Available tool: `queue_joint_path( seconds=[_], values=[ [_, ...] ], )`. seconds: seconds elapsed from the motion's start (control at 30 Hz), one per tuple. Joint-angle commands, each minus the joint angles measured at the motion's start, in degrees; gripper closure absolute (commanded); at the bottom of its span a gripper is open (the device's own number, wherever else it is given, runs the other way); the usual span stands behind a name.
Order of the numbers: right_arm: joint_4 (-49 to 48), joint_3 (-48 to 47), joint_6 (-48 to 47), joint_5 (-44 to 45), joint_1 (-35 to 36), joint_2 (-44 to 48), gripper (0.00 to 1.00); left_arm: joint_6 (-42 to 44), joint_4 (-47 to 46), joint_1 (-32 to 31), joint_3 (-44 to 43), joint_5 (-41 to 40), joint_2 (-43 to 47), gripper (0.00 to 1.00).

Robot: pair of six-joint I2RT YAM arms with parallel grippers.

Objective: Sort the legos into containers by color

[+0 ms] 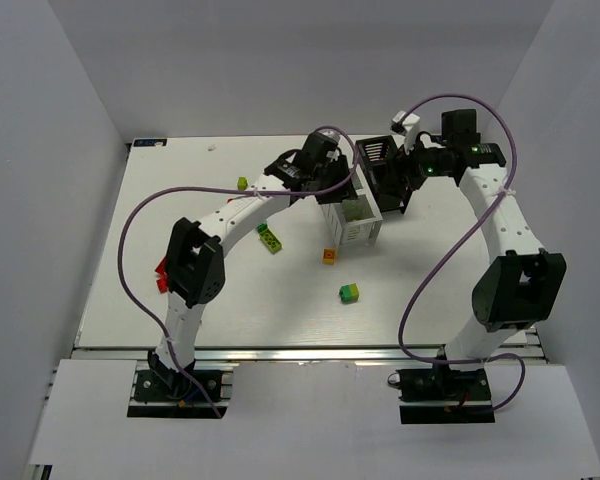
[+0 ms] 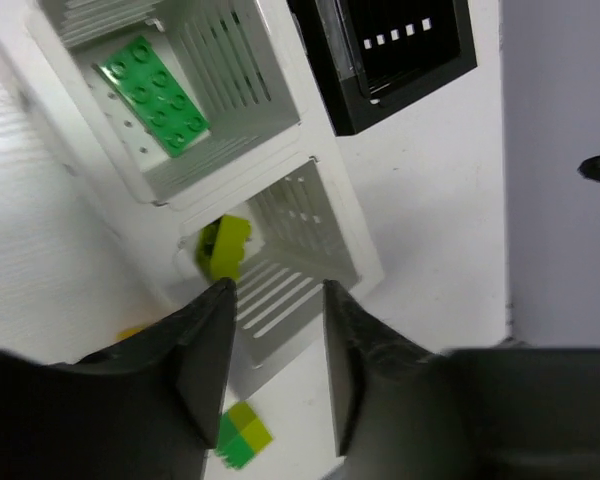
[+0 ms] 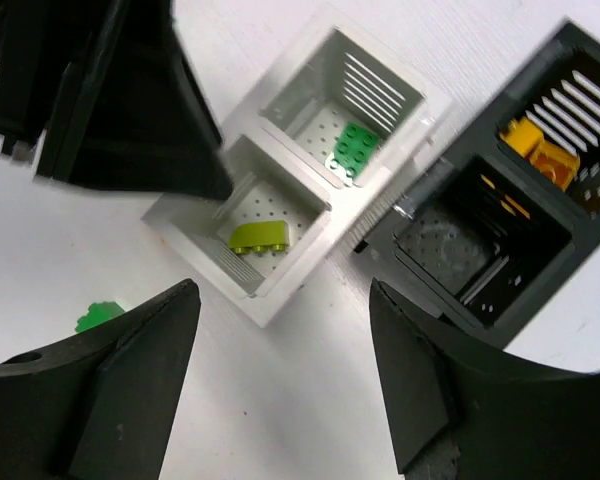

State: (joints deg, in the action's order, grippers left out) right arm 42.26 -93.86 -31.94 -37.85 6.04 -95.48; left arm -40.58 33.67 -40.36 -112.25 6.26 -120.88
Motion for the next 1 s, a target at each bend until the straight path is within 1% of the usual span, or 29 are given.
queue_joint_path(
  seconds=[0.0, 0.03, 0.07, 0.1, 0.13, 0.17, 0.2, 0.23, 0.27, 0.3, 0.33, 0.37, 0.4, 0.43, 0.47, 0.5, 0.53, 0.57, 0.6, 0.67, 0.73, 0.97],
  values=[
    [2.73, 0.78, -7.14, -8.08, -0.16, 4.42, 0.26, 2.16, 0.09, -0.07, 2.52, -7.63, 11.16, 0.52],
    [5.44, 1.40, -13.69, -9.86, -0.24, 5.30, 0.26, 2.17, -0.53, 0.28, 5.34, -8.89, 13.45, 0.68],
    [6.42, 2.62, -17.06, -12.05, -0.24, 6.26, 0.26, 2.08, -1.67, 0.72, 8.68, -10.03, 16.09, 0.74],
    [7.56, 5.77, -21.10, -16.43, -0.07, 8.54, 0.25, 1.30, -4.20, 1.16, 12.54, -11.69, 21.94, 0.77],
    [9.14, 7.71, -25.75, -18.21, 0.11, 9.78, 0.23, 0.59, -5.53, 2.38, 21.02, -12.32, 25.05, 0.78],
    [10.81, 9.91, -32.93, -19.71, 0.28, 11.01, 0.19, -0.11, -7.02, 3.17, 25.45, -12.59, 28.21, 0.77],
    [11.17, 14.80, -35.88, -21.20, 1.42, 13.89, 0.11, -1.77, -9.13, 3.96, 29.76, -12.76, 31.20, 0.74],
    [11.26, 17.37, -38.34, -21.83, 2.04, 15.31, 0.11, -2.57, -9.67, 5.54, 37.46, -12.85, 36.63, 0.67],
    [11.53, 19.92, -40.54, -22.27, 2.74, 16.72, 0.11, -3.27, -9.94, 6.08, 40.84, -13.20, 39.12, 0.59],
    [11.44, 22.30, -42.83, -21.31, 5.53, 19.26, 0.10, -4.50, -9.77, 6.43, 43.84, -13.55, 41.32, 0.48],
    [10.57, 26.76, -42.50, -19.74, 7.47, 20.59, 0.11, -4.95, -9.42, 6.69, 46.56, -13.99, 45.17, 0.44],
    [9.87, 28.98, -42.06, -17.63, 9.84, 21.64, 0.11, -5.38, -8.98, 6.70, 51.20, -15.13, 46.86, 0.40],
    [9.77, 31.00, -43.10, -13.87, 14.04, 23.66, 0.10, -6.52, -8.28, 6.70, 53.25, -15.49, 48.44, 0.35],
    [9.60, 35.37, -43.90, -12.18, 15.91, 24.72, 0.11, -7.40, -7.92, 6.70, 55.36, -15.93, 50.11, 0.33],
    [8.90, 37.59, -44.51, -10.42, 17.58, 25.60, 0.11, -8.37, -7.22, 6.70, 58.86, -17.15, 52.74, 0.32],
    [7.33, 39.70, -45.57, -7.88, 19.60, 27.61, 0.11, -9.94, -6.43, 6.70, 60.46, -17.60, 54.16, 0.31],
    [5.92, 41.81, -47.84, -6.81, 20.06, 28.67, 0.11, -10.83, -6.34, 6.70, 62.13, -17.77, 55.39, 0.29],
    [4.51, 45.84, -48.64, -5.76, 20.50, 29.47, 0.11, -11.71, -6.42, 6.70, 63.80, -18.12, 58.01, 0.29],
    [3.11, 47.53, -49.78, -3.40, 20.93, 30.43, 0.11, -13.28, -7.03, 6.78, 66.78, -18.21, 59.34, 0.29],
    [-0.94, 51.48, -52.16, -0.75, 21.38, 30.71, 0.11, -14.52, -8.09, 6.70, 69.69, -18.22, 63.20, 0.28],
    [-4.71, 52.90, -52.43, 2.15, 21.55, 29.66, 0.11, -15.58, -8.97, 6.70, 72.43, -18.39, 65.15, 0.27],
    [-13.51, 52.47, -47.69, 4.88, 22.43, 23.68, 0.13, -14.70, -8.36, 6.70, 73.22, -18.66, 67.88, 0.25]
  ],
)
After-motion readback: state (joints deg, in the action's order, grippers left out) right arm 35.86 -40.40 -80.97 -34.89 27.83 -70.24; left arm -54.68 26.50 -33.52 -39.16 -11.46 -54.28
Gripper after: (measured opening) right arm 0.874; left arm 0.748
